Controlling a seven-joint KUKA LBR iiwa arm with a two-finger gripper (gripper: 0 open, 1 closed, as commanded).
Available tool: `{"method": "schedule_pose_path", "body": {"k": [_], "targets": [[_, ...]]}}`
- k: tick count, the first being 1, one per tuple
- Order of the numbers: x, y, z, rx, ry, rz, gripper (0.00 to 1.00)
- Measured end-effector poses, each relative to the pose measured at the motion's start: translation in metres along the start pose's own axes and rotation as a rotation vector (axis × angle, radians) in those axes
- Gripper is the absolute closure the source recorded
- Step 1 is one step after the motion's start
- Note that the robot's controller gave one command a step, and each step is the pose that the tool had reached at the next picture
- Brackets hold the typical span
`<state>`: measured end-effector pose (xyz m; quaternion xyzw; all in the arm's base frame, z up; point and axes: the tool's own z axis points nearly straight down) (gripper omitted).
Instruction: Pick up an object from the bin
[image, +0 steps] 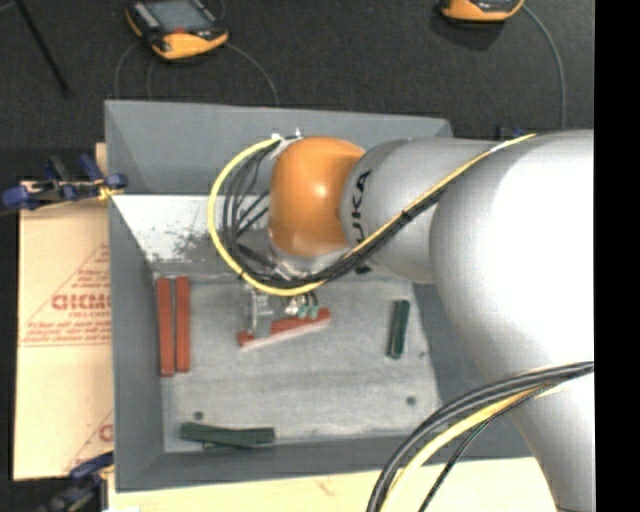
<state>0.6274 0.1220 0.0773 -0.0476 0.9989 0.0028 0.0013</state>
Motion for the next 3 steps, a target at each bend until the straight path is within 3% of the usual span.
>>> {"method": "schedule_pose_path", "body": {"k": [2, 3], "targets": [[0.000, 0.000, 0.000, 0.000, 0.000, 0.001, 1.00], [-0.022, 0.022, -0.026, 0.004, -0.002, 0.001, 1.00]]}}
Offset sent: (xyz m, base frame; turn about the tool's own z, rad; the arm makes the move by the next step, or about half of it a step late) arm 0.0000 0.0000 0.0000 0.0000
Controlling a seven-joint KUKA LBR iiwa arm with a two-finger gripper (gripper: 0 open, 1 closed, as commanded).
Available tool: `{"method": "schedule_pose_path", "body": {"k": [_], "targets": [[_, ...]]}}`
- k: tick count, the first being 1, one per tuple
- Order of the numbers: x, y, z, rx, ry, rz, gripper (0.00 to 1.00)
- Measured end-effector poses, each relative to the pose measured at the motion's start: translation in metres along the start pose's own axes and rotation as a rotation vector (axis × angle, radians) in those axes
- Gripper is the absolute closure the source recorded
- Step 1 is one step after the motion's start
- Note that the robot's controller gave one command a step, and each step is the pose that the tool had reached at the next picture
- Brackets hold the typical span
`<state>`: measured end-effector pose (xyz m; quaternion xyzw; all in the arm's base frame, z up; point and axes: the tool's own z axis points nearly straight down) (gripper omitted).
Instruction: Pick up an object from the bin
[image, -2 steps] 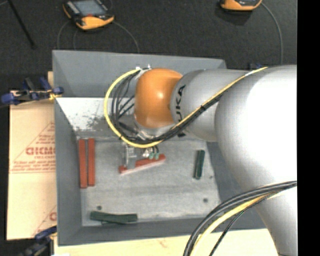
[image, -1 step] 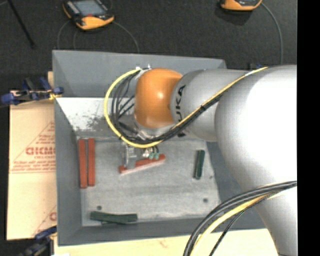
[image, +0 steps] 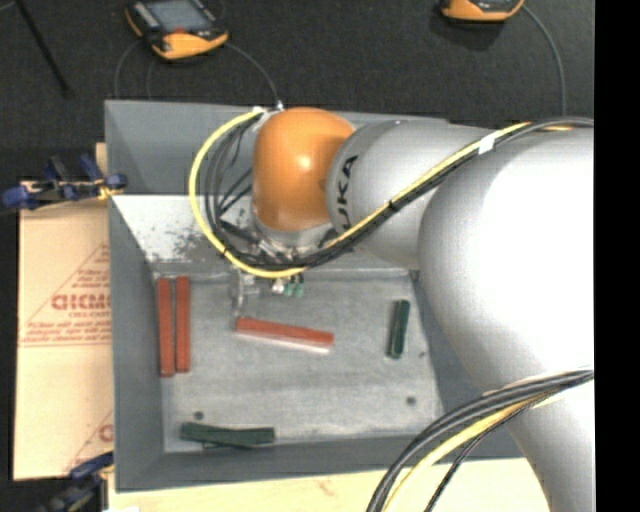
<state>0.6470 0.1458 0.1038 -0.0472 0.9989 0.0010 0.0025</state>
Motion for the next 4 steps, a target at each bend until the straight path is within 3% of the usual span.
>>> {"method": "schedule_pose_path", "body": {"k": [1, 2, 3, 4], "targets": [[0.000, 0.000, 0.000, 0.000, 0.000, 0.000, 1.00], [0.034, -0.006, -0.039, 0.002, 0.009, -0.004, 1.00], [-0.006, -0.032, -0.009, 0.003, -0.003, -0.028, 0.00], [-0.005, -0.033, -0.008, 0.003, 0.000, -0.028, 0.00]]}}
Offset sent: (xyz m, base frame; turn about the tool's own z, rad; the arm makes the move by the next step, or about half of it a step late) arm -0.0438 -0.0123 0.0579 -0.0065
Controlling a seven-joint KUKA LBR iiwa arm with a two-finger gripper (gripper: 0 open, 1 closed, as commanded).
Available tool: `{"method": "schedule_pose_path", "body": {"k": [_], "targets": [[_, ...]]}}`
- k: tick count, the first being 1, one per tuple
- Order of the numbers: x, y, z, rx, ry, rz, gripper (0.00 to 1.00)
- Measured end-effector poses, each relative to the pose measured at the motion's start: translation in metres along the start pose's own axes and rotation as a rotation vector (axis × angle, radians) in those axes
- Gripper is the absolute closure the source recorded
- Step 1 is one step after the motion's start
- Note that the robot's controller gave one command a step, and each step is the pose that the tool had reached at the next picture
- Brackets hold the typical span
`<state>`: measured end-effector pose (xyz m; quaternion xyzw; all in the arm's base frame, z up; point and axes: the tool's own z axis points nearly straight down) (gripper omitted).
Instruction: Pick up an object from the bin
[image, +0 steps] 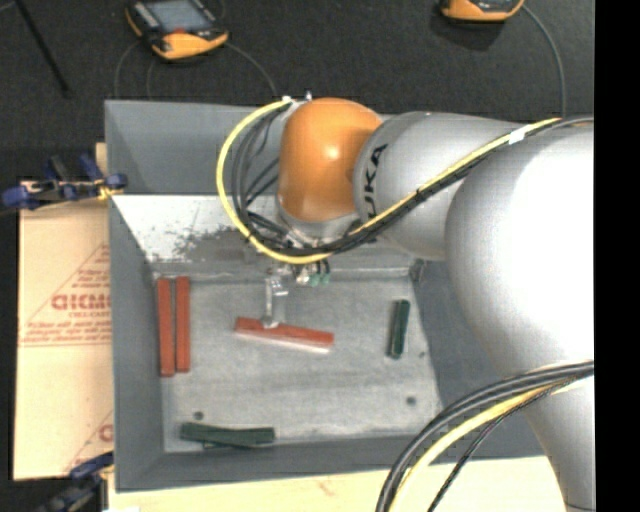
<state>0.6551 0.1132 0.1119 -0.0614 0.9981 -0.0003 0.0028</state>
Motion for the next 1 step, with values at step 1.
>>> {"method": "schedule_pose_path", "body": {"k": [1], "targets": [[0.0939, 0.0042, 0.0313, -0.002, 0.004, 0.139, 1.00]]}}
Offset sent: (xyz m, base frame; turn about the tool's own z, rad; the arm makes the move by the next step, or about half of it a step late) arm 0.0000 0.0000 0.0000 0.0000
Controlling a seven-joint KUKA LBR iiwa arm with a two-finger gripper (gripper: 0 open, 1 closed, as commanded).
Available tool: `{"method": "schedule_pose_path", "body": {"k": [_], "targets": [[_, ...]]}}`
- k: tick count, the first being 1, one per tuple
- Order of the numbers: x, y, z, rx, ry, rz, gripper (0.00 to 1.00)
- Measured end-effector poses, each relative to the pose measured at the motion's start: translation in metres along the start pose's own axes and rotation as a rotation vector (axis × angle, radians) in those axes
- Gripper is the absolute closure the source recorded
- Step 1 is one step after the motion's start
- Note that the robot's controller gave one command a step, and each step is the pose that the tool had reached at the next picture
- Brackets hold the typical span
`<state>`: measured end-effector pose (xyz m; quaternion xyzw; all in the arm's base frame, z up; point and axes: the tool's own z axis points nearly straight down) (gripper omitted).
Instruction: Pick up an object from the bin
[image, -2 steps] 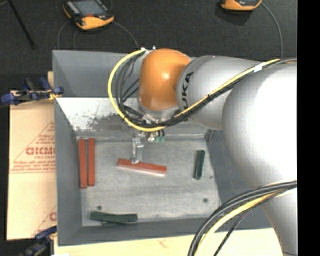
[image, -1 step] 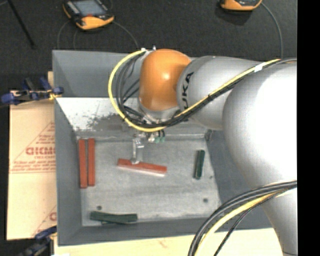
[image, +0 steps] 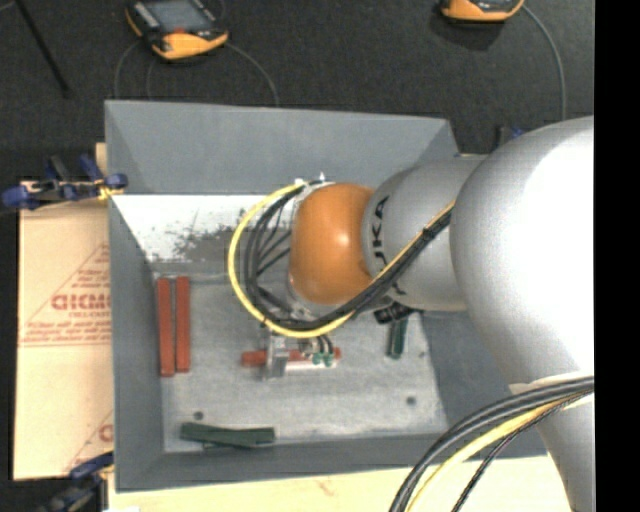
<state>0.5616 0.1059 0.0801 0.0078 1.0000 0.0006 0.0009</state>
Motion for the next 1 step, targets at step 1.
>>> {"method": "schedule_pose_path", "body": {"k": [1], "targets": [[0.0000, 0.0000, -0.0001, 0.000, 0.000, 0.001, 1.00]]}}
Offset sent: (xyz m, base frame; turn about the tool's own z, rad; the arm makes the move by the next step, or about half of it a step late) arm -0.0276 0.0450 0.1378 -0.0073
